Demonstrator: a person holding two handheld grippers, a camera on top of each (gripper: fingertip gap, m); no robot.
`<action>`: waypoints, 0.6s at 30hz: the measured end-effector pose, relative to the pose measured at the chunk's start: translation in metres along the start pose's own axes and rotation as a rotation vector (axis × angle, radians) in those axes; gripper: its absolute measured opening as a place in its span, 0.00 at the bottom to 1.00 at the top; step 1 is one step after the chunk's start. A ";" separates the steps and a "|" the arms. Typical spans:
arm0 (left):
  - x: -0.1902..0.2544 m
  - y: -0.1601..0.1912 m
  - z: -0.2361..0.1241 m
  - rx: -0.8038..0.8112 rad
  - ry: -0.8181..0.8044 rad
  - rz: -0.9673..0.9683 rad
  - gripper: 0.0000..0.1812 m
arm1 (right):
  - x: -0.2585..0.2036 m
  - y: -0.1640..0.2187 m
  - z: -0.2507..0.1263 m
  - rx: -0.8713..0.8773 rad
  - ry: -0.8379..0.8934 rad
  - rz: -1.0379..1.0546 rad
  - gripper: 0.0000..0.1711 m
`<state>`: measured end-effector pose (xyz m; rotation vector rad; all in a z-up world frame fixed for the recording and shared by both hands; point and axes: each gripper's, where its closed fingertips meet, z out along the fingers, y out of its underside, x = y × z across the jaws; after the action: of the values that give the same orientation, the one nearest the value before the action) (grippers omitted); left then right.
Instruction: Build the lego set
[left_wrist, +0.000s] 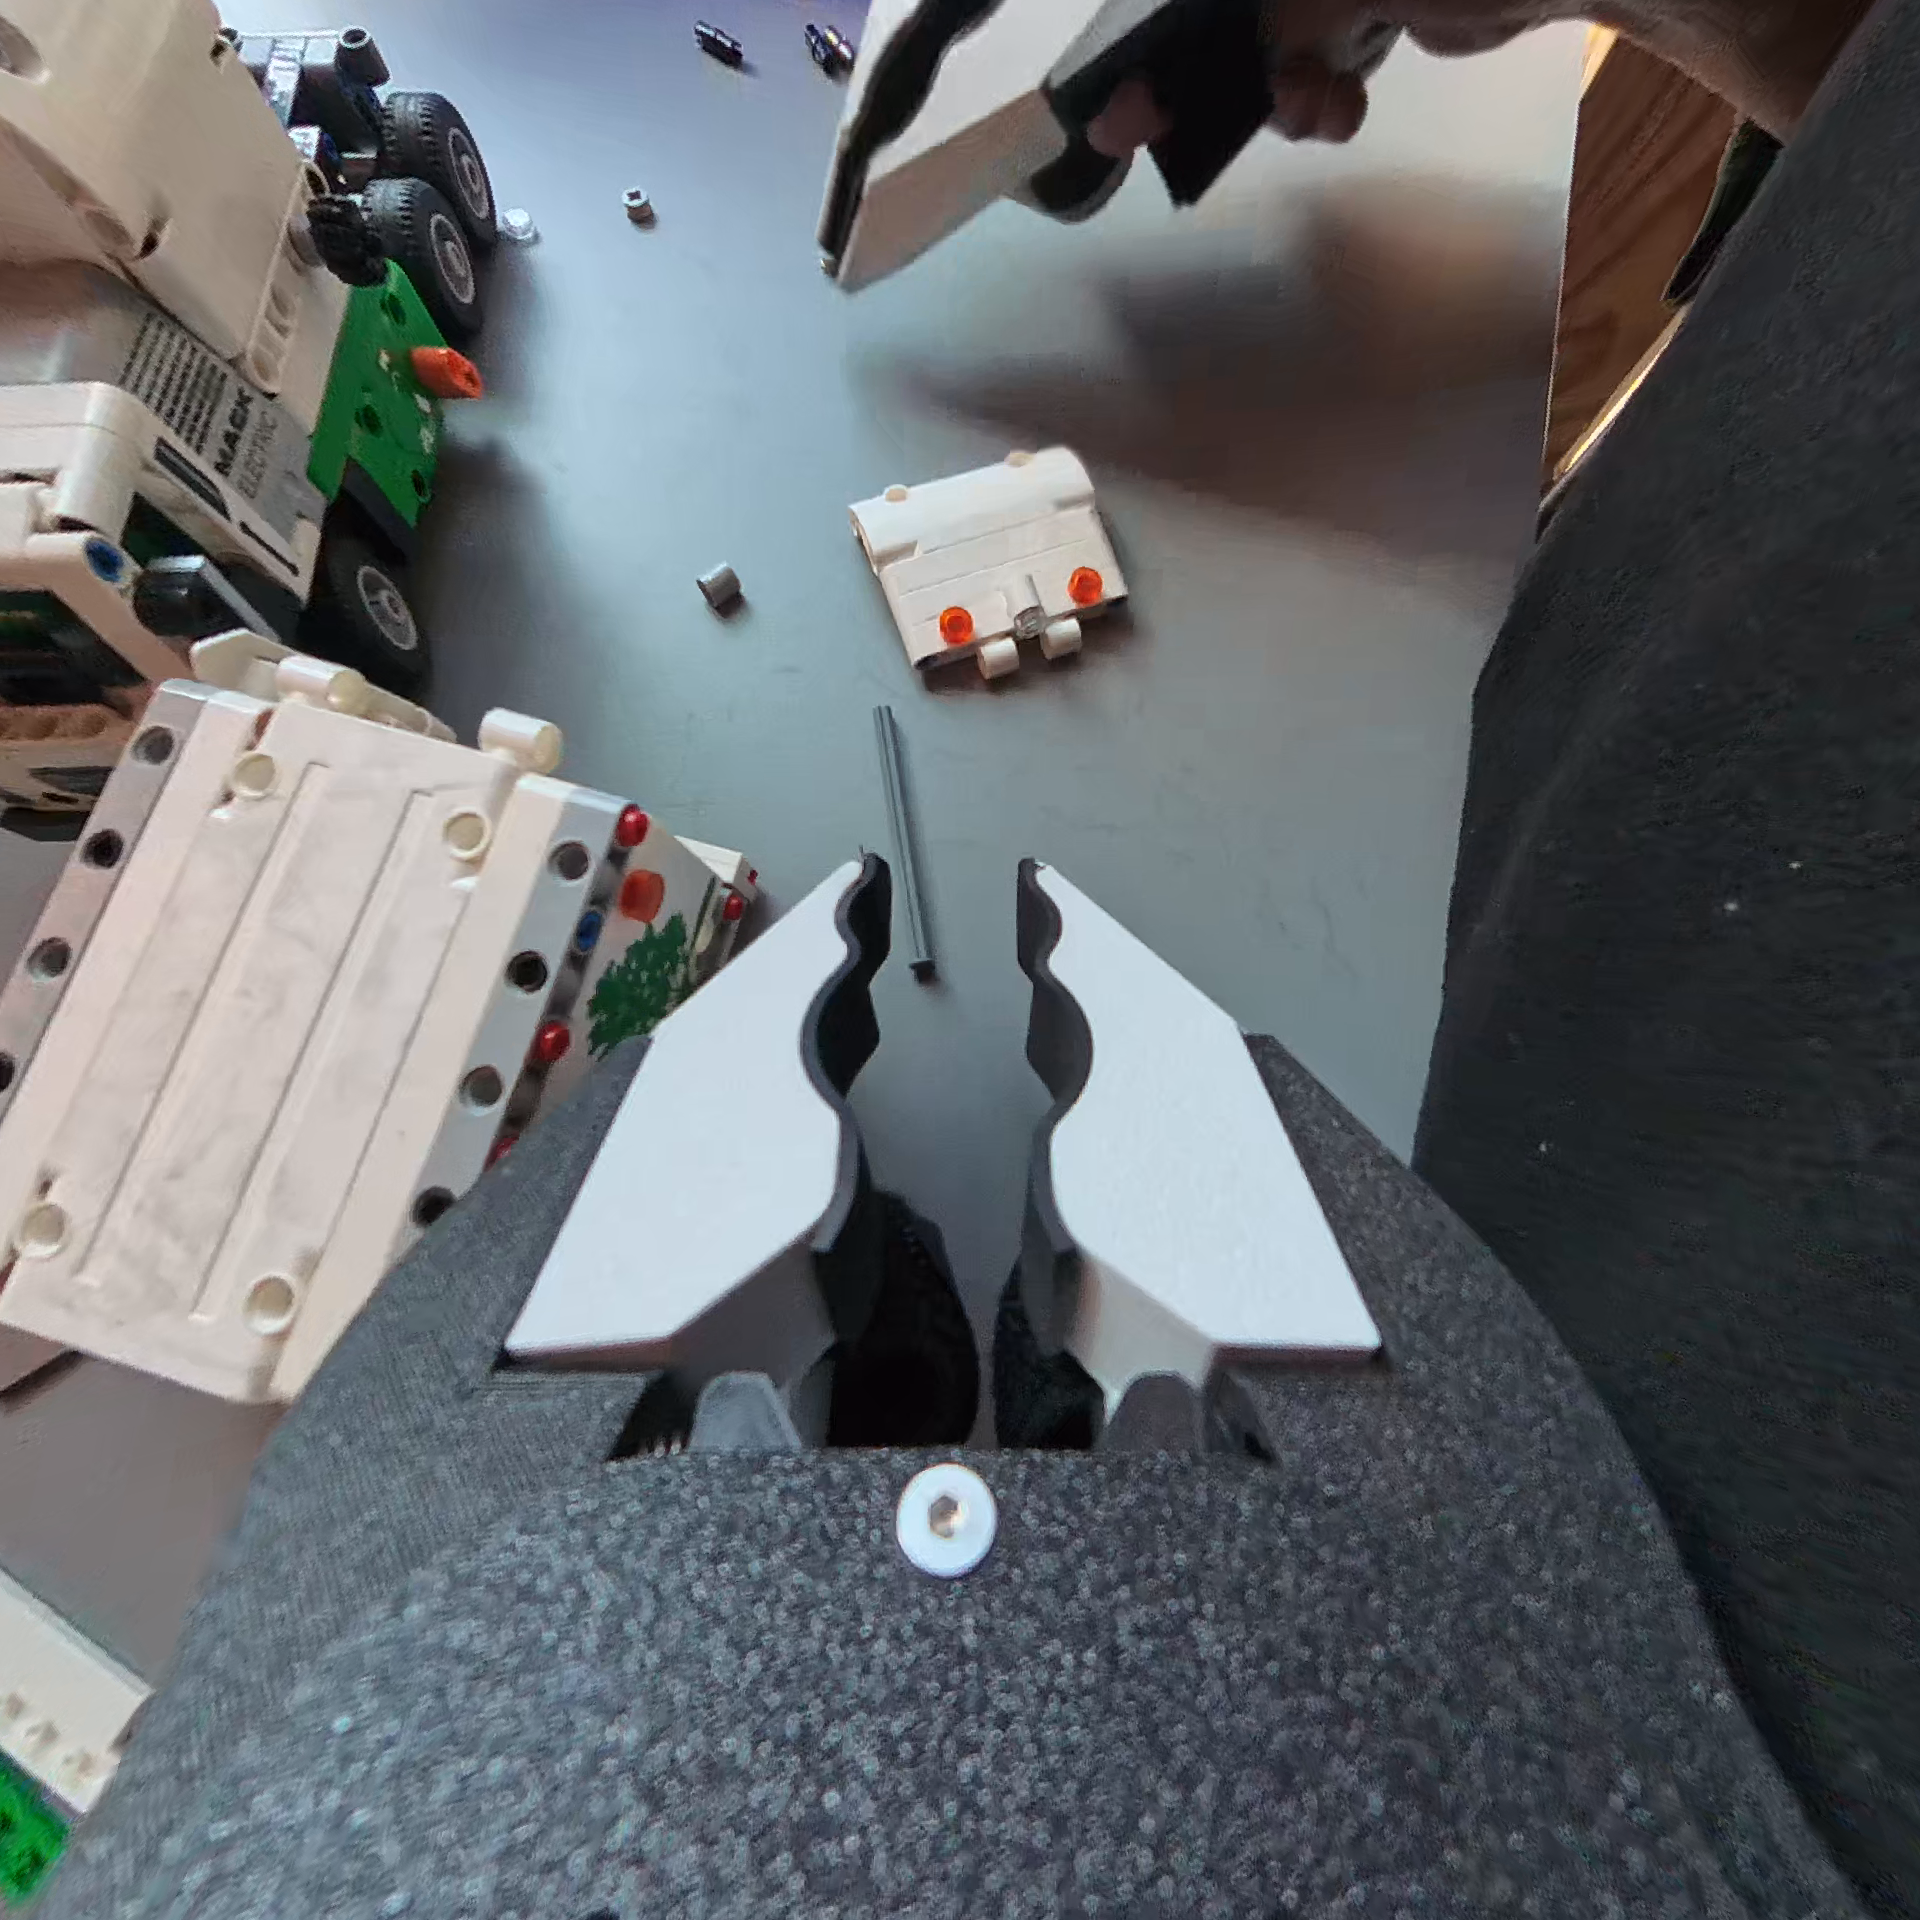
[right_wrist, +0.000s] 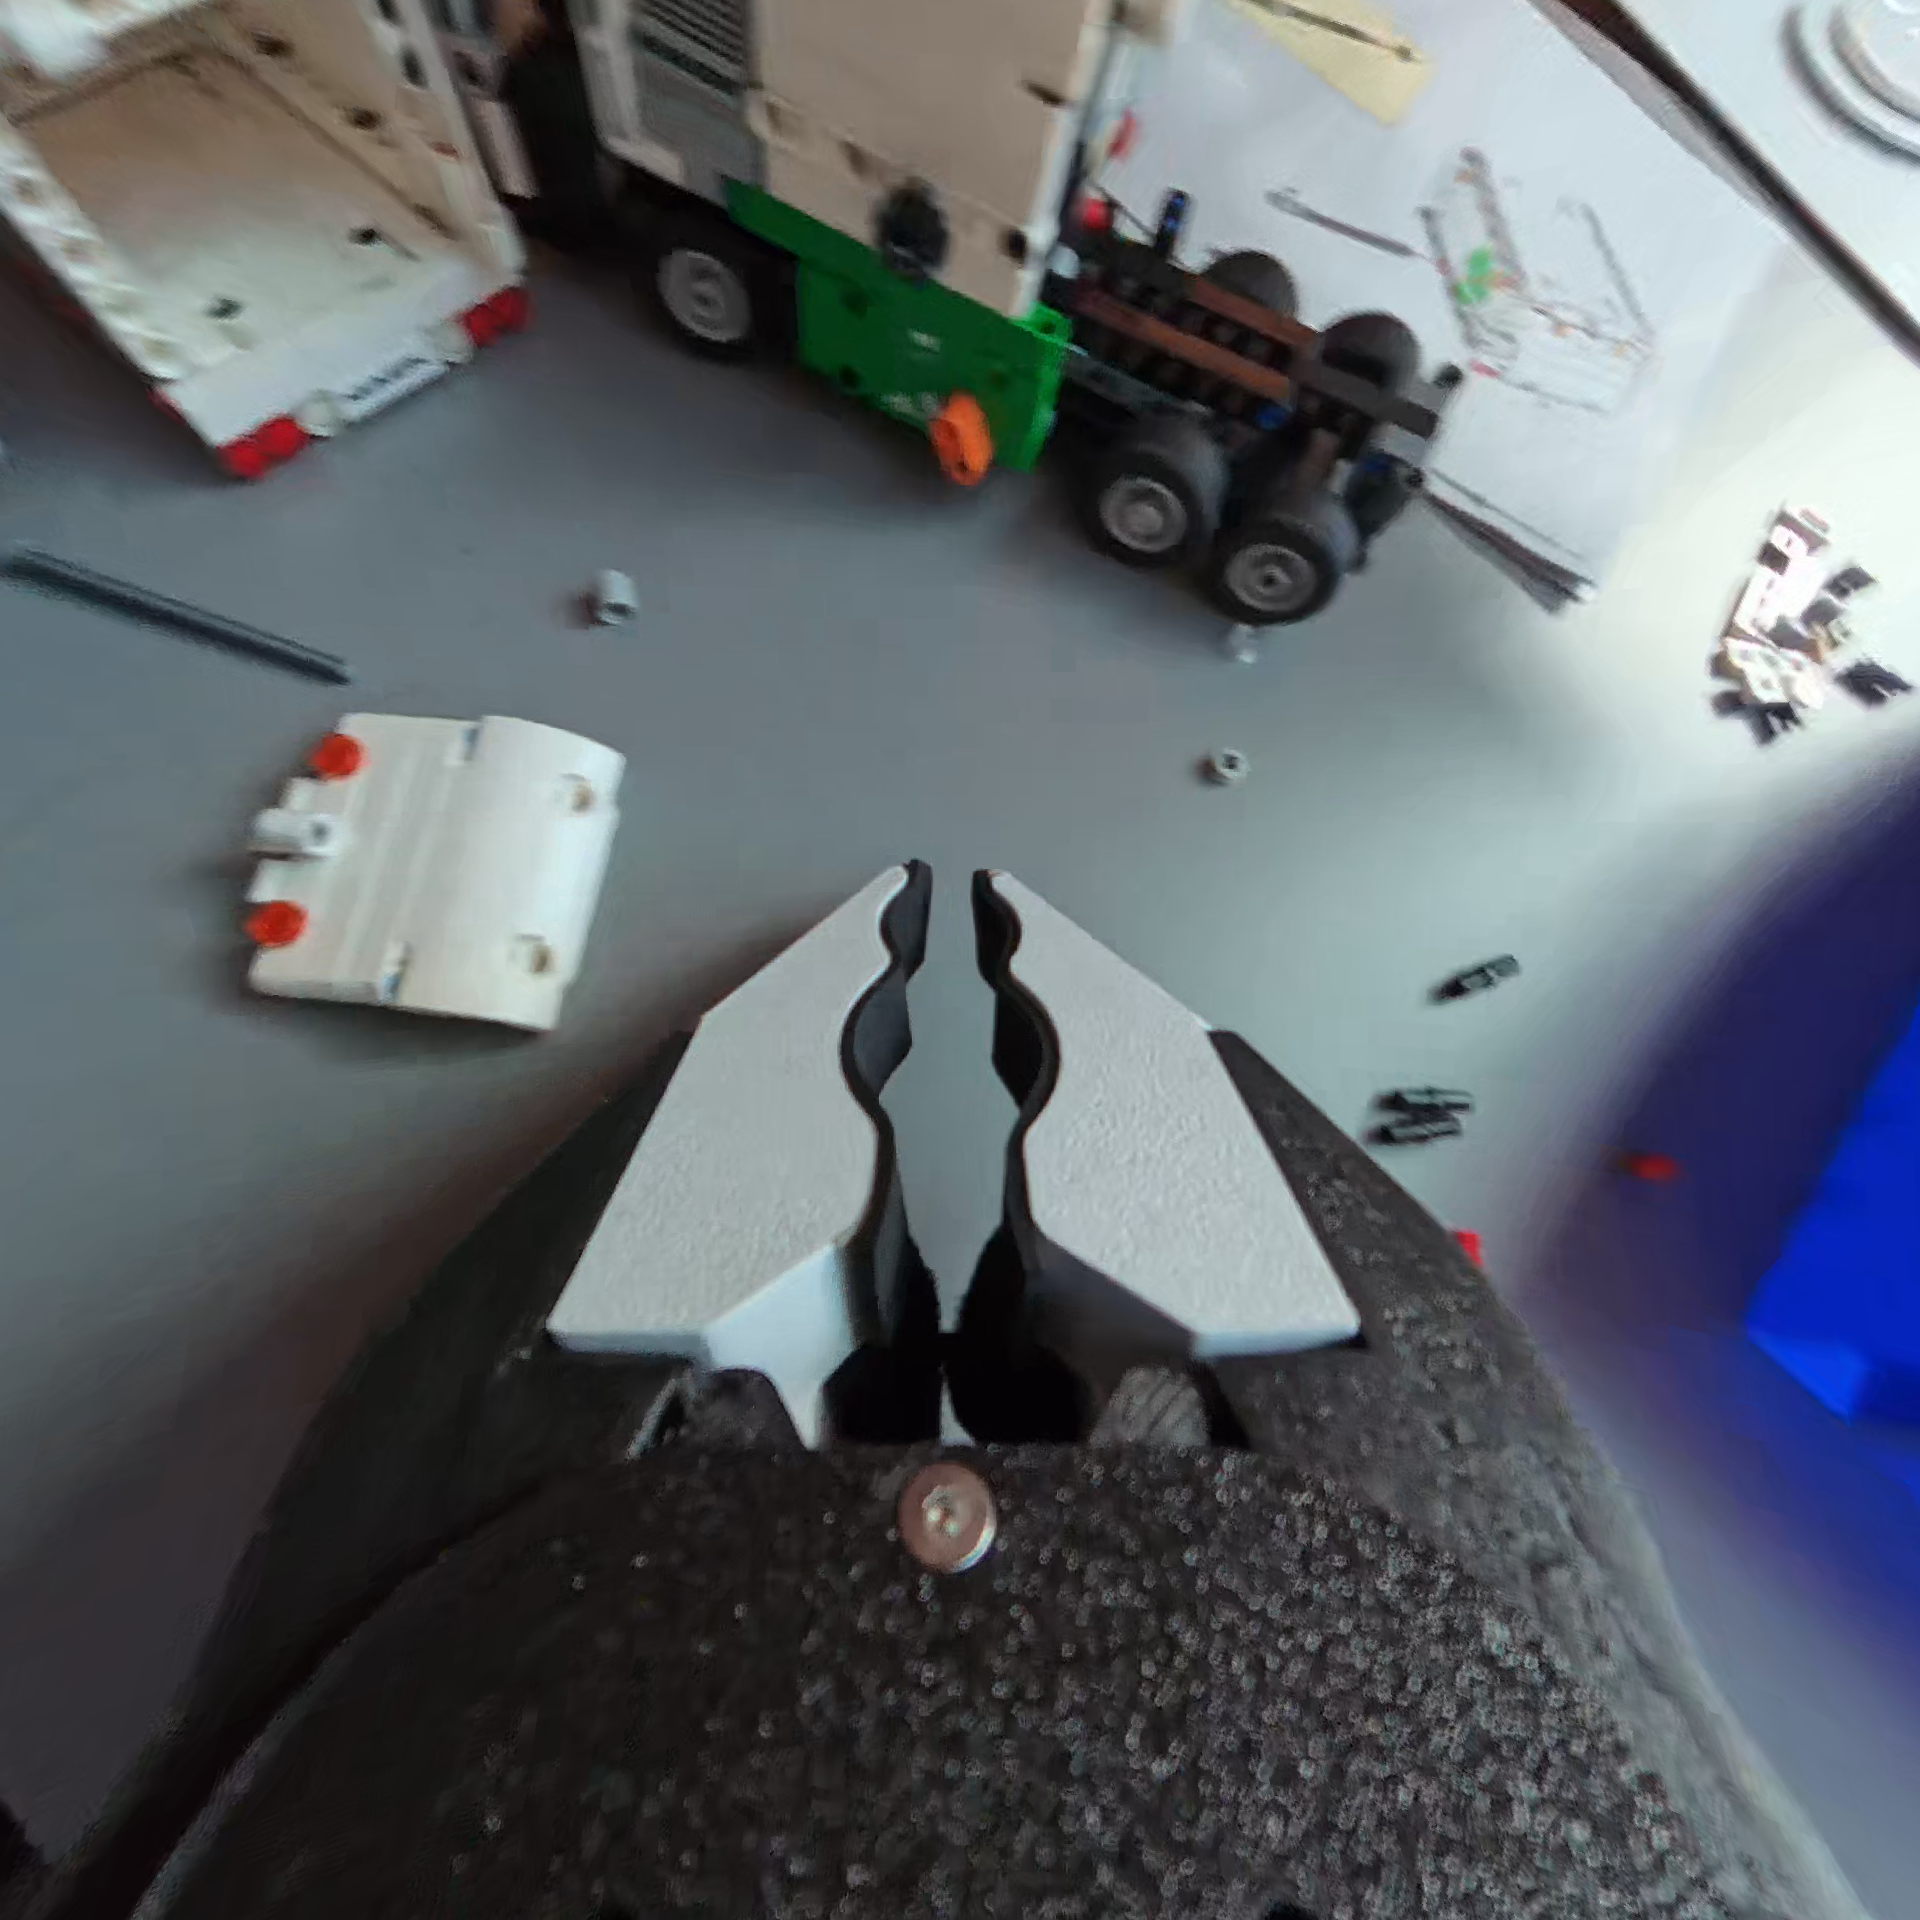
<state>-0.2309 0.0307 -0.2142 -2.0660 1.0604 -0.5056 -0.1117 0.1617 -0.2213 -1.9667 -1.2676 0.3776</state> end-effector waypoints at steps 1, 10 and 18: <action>0.000 0.001 -0.001 0.001 -0.002 -0.001 0.12 | 0.013 0.006 -0.001 -0.019 0.031 0.029 0.07; 0.001 0.001 -0.005 0.014 -0.013 -0.004 0.12 | 0.016 0.015 0.008 -0.027 -0.005 0.083 0.03; 0.002 0.002 -0.005 0.013 -0.015 -0.004 0.12 | -0.064 -0.007 0.009 0.016 -0.282 -0.039 0.03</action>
<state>-0.2339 0.0266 -0.2121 -2.0581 1.0422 -0.4969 -0.1516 0.1114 -0.2313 -1.9203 -1.4699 0.6615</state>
